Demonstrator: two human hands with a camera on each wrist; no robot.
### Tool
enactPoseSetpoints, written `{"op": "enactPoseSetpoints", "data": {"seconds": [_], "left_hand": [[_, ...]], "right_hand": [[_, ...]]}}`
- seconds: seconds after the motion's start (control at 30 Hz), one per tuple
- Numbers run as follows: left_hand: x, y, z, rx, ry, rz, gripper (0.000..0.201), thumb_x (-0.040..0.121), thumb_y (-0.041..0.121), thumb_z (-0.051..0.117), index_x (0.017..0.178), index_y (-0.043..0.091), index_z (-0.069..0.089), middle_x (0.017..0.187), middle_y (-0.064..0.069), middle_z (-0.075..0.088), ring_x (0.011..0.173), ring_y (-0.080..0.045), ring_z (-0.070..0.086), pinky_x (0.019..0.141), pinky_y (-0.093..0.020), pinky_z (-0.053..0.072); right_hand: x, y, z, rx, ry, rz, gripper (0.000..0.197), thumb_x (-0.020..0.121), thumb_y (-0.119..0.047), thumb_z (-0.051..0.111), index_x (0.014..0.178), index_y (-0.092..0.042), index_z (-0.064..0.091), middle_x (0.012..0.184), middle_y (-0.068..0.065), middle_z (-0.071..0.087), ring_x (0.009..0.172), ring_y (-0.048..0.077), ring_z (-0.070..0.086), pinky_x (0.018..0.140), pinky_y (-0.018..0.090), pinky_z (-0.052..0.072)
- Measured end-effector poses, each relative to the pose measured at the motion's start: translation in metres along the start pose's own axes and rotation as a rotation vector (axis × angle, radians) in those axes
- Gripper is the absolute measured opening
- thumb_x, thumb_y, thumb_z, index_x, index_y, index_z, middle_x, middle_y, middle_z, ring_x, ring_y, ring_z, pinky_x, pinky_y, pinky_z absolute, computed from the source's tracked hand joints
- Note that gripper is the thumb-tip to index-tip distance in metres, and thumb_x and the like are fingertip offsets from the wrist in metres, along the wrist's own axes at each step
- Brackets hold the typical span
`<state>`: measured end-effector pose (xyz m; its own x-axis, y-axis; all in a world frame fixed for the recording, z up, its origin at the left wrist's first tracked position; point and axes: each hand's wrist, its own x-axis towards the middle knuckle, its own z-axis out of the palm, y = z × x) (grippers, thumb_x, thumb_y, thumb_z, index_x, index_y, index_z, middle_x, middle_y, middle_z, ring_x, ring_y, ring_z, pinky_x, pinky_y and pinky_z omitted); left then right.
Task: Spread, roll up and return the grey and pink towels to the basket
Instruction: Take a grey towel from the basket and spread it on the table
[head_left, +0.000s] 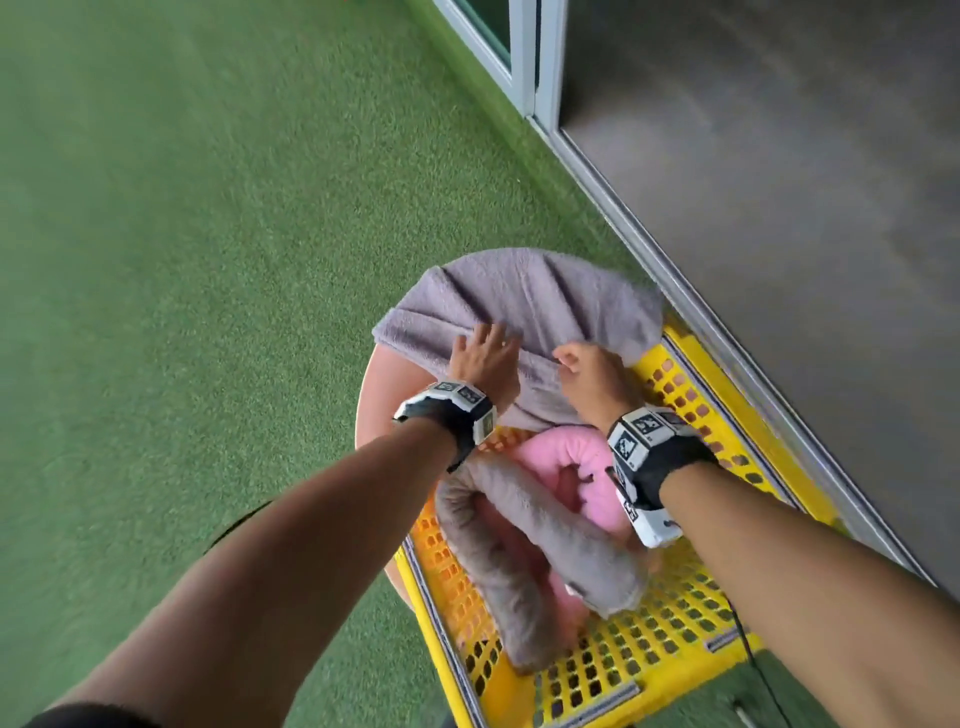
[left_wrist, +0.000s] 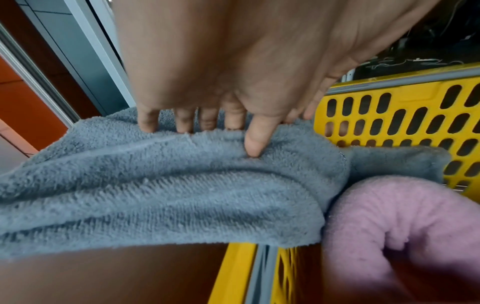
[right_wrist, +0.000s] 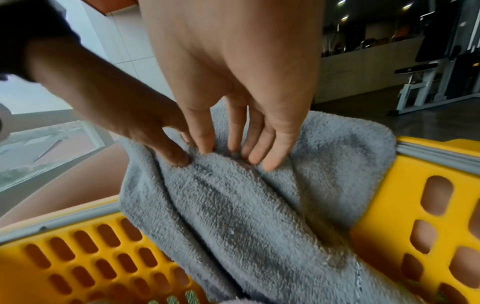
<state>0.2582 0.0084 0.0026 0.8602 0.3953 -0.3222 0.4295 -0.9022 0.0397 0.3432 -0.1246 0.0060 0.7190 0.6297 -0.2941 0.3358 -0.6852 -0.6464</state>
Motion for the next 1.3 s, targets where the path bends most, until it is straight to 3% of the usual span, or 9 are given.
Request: {"op": "enactPoseSetpoints", "data": {"seconds": [0.13,0.2,0.27,0.37,0.47,0.63,0.8,1.0,1.3], "left_hand": [[0.024,0.001,0.003,0.182,-0.168,0.021,0.039,0.087,0.018,0.046,0.124,0.019,0.059,0.13,-0.006,0.048,0.125,-0.029,0.039,0.114,-0.054,0.011],[0.026,0.003,-0.005,0.141,-0.214,0.017,0.03,0.089,0.018,0.044,0.11,0.021,0.064,0.12,-0.003,0.059,0.122,-0.027,0.046,0.114,-0.055,0.003],[0.026,0.004,-0.016,0.034,-0.157,0.038,0.023,0.093,0.021,0.041,0.098,0.021,0.064,0.108,-0.001,0.067,0.114,-0.024,0.056,0.113,-0.049,0.009],[0.019,-0.002,-0.05,-0.101,-0.02,0.076,0.029,0.099,0.03,0.038,0.11,0.023,0.064,0.11,-0.005,0.069,0.105,-0.026,0.062,0.096,-0.037,0.033],[0.02,-0.007,-0.099,-0.27,0.078,0.101,0.027,0.099,0.028,0.043,0.117,0.025,0.062,0.102,-0.01,0.068,0.092,-0.031,0.063,0.073,-0.036,0.04],[0.028,0.011,-0.209,-0.457,0.294,0.193,0.02,0.097,0.022,0.046,0.077,0.023,0.045,0.061,0.004,0.047,0.059,-0.025,0.051,0.049,-0.027,0.033],[0.011,0.073,-0.339,-0.428,0.546,0.361,0.014,0.096,0.018,0.042,0.091,0.008,0.051,0.073,-0.01,0.053,0.067,-0.032,0.047,0.063,-0.039,0.042],[-0.041,0.191,-0.45,-0.399,0.704,0.754,0.019,0.098,0.018,0.043,0.089,0.004,0.052,0.078,-0.014,0.056,0.073,-0.029,0.048,0.068,-0.035,0.033],[-0.135,0.406,-0.452,-0.382,0.625,1.207,0.024,0.096,0.026,0.042,0.087,0.006,0.053,0.077,-0.007,0.056,0.075,-0.03,0.054,0.066,-0.037,0.039]], "right_hand": [[0.03,0.007,0.01,-0.1,-0.197,-0.025,0.036,0.086,-0.017,0.065,0.121,-0.008,0.065,0.124,0.014,0.062,0.117,0.03,0.056,0.1,0.034,0.04],[0.03,0.007,0.01,-0.149,-0.22,-0.054,0.02,0.085,-0.028,0.067,0.101,-0.017,0.071,0.115,0.009,0.062,0.113,0.03,0.056,0.093,0.039,0.045],[0.025,0.007,0.007,-0.154,-0.218,-0.056,0.018,0.086,-0.032,0.062,0.073,-0.02,0.057,0.1,0.008,0.063,0.101,0.028,0.058,0.078,0.038,0.043],[0.023,-0.008,-0.012,0.101,-0.221,-0.067,0.028,0.093,-0.026,0.057,0.069,-0.019,0.043,0.073,0.003,0.058,0.074,0.023,0.053,0.066,0.031,0.034],[0.031,-0.036,-0.056,0.243,-0.075,-0.136,0.02,0.096,-0.018,0.058,0.077,-0.017,0.052,0.067,-0.003,0.052,0.068,0.018,0.048,0.062,0.03,0.033],[0.024,-0.103,-0.163,0.197,0.24,-0.245,0.017,0.094,-0.025,0.057,0.085,-0.011,0.056,0.077,0.004,0.056,0.074,0.022,0.047,0.065,0.033,0.035],[-0.034,-0.157,-0.292,0.168,0.549,-0.319,0.02,0.091,-0.019,0.058,0.074,-0.015,0.048,0.064,0.002,0.04,0.062,0.01,0.029,0.054,0.026,0.027],[-0.144,-0.158,-0.414,0.086,0.926,-0.237,0.016,0.092,-0.021,0.054,0.084,-0.008,0.058,0.08,0.007,0.054,0.074,0.021,0.046,0.063,0.031,0.031],[-0.328,-0.031,-0.494,0.106,1.237,-0.087,0.011,0.092,-0.016,0.058,0.088,-0.008,0.064,0.083,0.001,0.06,0.076,0.013,0.05,0.06,0.015,0.037]]}}
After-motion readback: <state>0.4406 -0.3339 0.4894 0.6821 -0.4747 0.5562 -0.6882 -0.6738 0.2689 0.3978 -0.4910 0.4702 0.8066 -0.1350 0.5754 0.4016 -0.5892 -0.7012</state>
